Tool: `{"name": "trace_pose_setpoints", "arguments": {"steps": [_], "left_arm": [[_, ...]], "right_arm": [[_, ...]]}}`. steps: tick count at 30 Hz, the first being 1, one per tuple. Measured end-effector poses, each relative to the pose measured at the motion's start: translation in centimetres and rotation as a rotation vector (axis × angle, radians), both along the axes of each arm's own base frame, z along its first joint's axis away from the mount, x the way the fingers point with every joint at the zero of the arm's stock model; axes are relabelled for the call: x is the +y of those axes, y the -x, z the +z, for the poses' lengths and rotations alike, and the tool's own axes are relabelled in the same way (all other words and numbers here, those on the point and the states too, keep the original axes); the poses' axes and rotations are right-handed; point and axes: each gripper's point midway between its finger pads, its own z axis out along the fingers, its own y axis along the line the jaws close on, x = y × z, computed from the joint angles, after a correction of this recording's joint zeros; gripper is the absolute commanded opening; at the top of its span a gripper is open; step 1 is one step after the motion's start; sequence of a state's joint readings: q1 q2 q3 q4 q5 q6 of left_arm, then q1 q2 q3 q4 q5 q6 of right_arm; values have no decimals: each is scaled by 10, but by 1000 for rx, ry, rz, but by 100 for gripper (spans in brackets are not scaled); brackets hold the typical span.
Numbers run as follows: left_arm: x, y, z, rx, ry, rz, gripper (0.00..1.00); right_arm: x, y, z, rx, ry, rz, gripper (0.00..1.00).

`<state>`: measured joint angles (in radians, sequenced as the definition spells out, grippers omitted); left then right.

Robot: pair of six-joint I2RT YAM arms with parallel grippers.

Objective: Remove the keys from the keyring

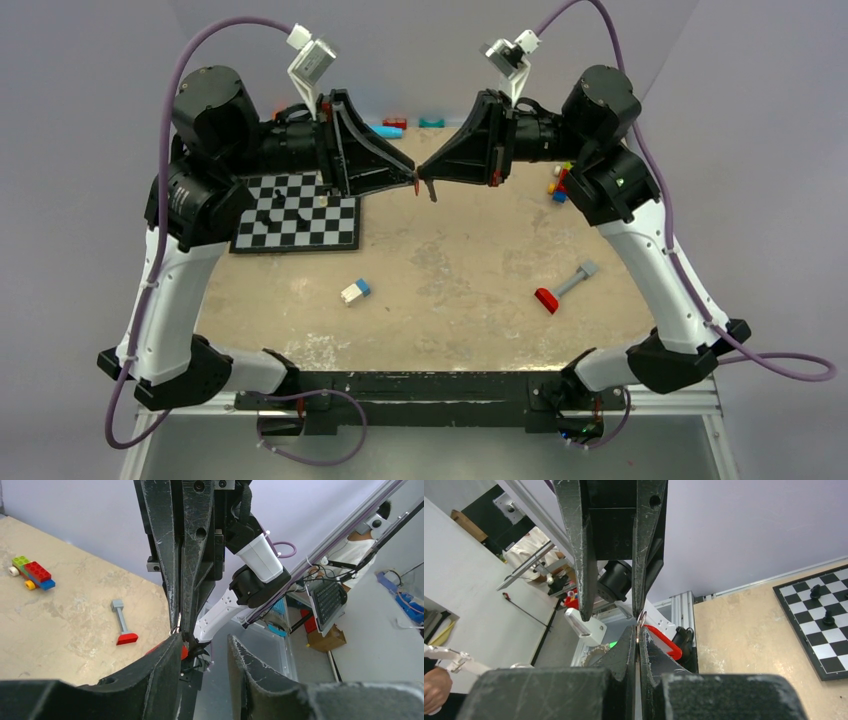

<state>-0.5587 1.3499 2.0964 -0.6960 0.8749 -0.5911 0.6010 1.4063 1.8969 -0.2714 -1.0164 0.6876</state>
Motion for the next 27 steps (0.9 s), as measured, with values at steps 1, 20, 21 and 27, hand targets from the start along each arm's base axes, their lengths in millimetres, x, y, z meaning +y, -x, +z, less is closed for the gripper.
{"name": "trace_pose_setpoints", "arguments": {"steps": [1,20,21,27], "left_arm": [[0,0,0,0,0,3,49],[3,-22,7,-10,14,121,36],[2,-22,5,-6,11,111,34],[-7,-21,-3,40,-5,41,21]], "right_arm": [[0,0,0,-1,-1,-1,0],[0,-1,2,0,-2,-1,0],[0,-2,2,-1,-3,0,0],[2,-4,2,0,-3,6,0]]}}
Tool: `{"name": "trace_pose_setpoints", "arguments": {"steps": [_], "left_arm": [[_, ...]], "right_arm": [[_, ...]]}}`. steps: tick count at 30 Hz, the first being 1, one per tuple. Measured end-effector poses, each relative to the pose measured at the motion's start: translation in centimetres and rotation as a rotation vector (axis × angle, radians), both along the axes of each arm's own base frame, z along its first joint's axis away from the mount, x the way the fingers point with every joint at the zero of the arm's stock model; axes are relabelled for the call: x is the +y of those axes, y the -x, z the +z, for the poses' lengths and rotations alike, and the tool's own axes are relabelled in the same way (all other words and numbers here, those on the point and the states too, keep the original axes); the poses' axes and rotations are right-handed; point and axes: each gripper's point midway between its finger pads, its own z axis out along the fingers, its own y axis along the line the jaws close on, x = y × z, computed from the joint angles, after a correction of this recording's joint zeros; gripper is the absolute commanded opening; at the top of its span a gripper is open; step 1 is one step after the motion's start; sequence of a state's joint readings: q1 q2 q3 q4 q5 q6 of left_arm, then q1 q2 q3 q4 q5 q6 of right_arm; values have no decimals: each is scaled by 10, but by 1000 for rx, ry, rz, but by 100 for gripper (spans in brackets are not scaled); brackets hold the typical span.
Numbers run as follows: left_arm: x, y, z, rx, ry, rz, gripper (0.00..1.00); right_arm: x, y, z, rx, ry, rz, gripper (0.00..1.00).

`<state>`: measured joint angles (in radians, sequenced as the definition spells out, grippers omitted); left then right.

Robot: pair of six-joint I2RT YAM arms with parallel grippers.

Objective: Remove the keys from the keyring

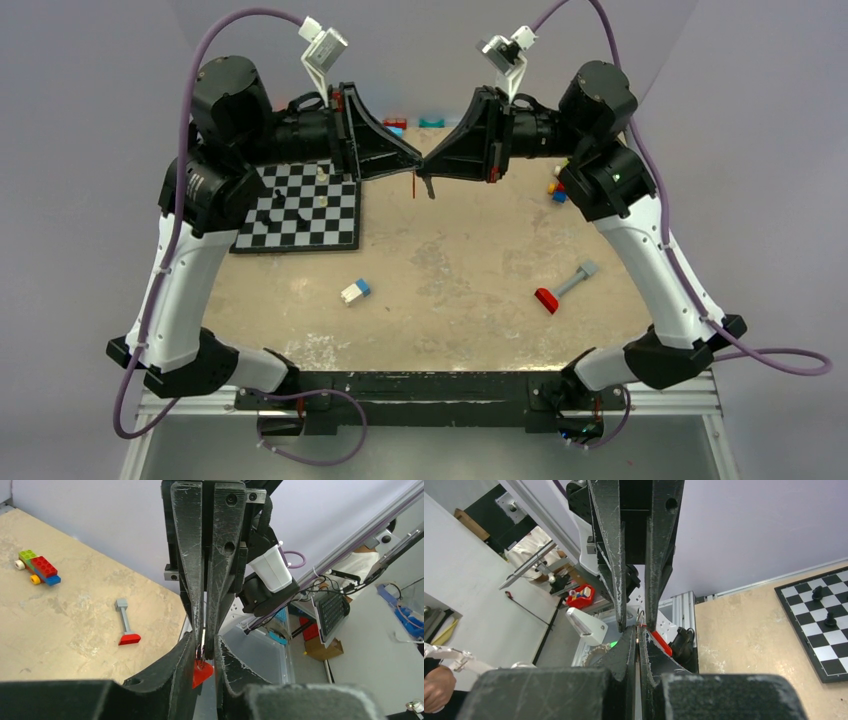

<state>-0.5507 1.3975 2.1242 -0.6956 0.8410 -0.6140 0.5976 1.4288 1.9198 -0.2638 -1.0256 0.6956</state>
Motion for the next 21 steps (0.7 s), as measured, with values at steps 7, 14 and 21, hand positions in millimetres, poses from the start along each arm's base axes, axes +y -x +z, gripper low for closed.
{"name": "trace_pose_setpoints", "arguments": {"steps": [7,14,21], "left_arm": [[1,1,1,-2,3,-7,0],[1,1,1,-3,4,-7,0],[2,-2,2,-2,6,13,0]], "right_arm": [[0,1,-1,3,5,18,0],[0,2,-1,3,5,21,0],[1,0,-1,2,2,11,0]]}}
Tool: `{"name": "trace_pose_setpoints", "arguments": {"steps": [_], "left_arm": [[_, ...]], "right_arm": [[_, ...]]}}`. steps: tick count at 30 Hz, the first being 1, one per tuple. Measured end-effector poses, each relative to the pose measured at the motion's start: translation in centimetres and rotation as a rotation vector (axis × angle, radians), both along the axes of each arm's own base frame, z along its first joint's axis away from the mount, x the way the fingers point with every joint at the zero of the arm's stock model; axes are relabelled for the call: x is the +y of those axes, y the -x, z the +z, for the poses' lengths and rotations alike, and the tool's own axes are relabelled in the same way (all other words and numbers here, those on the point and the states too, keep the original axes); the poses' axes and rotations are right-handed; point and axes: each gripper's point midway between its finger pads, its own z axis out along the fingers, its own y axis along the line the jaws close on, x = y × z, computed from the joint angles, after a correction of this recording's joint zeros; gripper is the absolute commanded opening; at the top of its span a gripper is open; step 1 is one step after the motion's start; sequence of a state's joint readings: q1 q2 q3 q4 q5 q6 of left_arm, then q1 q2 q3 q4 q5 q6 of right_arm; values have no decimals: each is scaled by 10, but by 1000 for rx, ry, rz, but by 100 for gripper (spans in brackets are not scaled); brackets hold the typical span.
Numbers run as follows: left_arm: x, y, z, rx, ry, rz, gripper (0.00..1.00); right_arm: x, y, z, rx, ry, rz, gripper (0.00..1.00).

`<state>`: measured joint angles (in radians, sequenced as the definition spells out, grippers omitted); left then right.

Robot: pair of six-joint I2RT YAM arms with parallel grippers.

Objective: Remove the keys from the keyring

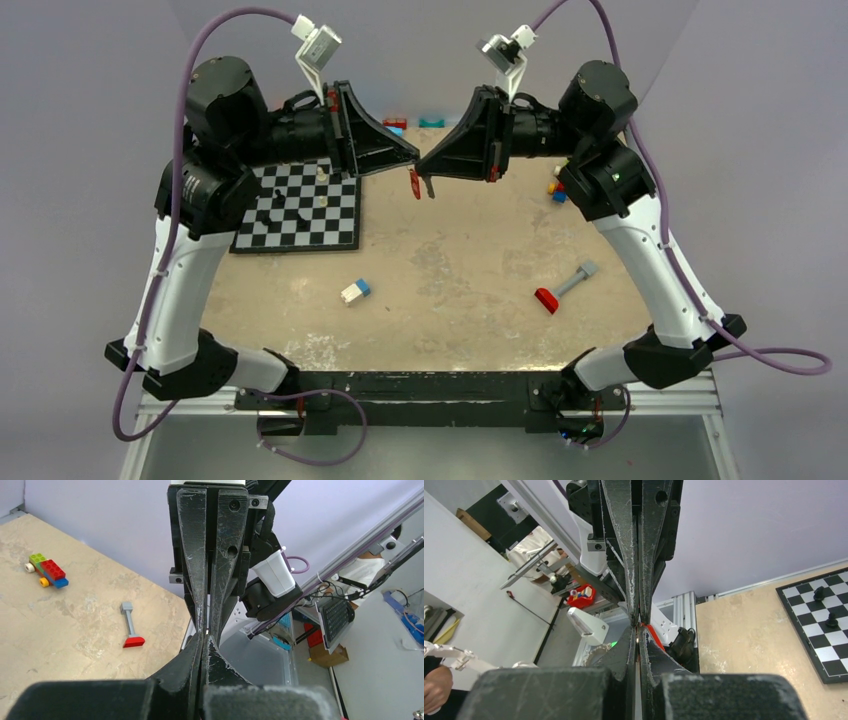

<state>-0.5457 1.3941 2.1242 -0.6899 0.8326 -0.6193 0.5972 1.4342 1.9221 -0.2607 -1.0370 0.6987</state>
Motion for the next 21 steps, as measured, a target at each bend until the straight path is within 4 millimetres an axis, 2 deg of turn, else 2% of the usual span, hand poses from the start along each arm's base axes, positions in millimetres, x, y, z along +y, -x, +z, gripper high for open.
{"name": "trace_pose_setpoints", "arguments": {"steps": [11,21], "left_arm": [[8,-14,5,69,85,151,0],[10,-22,18,105,168,227,0]], "right_arm": [[5,-14,4,-9,-40,-62,0],[6,-20,16,-25,-90,-93,0]]}}
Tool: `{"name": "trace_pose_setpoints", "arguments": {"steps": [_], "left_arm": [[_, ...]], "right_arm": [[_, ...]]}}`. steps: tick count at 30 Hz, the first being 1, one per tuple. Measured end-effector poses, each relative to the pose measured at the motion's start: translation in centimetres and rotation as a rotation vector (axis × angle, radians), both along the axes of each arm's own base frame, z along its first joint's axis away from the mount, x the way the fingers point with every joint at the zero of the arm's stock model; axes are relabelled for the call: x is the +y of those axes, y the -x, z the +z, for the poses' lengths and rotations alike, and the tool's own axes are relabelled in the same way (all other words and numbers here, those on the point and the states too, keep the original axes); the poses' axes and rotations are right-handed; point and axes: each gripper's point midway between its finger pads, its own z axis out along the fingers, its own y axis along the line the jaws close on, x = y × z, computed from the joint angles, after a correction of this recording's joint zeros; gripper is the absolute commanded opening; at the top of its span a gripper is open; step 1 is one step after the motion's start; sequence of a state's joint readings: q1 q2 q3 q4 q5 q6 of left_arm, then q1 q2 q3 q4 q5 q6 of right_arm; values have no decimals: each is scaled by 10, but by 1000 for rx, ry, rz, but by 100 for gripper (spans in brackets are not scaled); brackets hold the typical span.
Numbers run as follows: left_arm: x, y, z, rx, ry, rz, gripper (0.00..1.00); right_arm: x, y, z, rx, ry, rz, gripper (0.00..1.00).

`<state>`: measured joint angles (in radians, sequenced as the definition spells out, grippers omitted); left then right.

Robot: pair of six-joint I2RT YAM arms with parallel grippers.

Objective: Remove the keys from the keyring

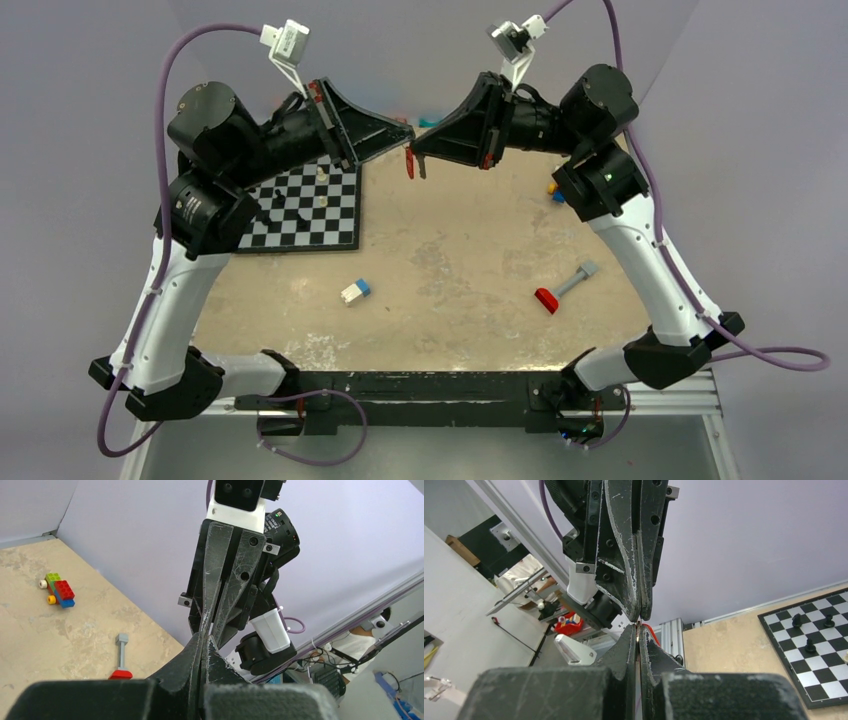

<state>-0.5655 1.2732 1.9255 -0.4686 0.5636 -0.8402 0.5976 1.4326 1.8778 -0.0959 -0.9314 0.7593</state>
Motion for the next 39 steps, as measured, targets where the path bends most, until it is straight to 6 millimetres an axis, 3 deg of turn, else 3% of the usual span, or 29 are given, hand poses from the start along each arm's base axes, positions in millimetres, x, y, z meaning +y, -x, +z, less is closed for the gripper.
{"name": "trace_pose_setpoints", "arguments": {"steps": [8,9,13,15,31,39], "left_arm": [[1,-3,7,63,53,25,0],[1,-3,7,68,56,27,0],[2,-5,8,80,65,38,0],[3,-8,10,76,74,54,0],[6,-12,15,71,94,84,0],[9,-10,18,65,102,96,0]], "right_arm": [[0,-1,6,-8,-23,-10,0],[0,-2,6,-8,-25,-12,3],[0,-2,7,3,-27,-13,40],[0,-1,7,8,-25,-6,47],[-1,4,11,-10,-24,16,36],[2,-1,11,-8,-23,15,22]]}}
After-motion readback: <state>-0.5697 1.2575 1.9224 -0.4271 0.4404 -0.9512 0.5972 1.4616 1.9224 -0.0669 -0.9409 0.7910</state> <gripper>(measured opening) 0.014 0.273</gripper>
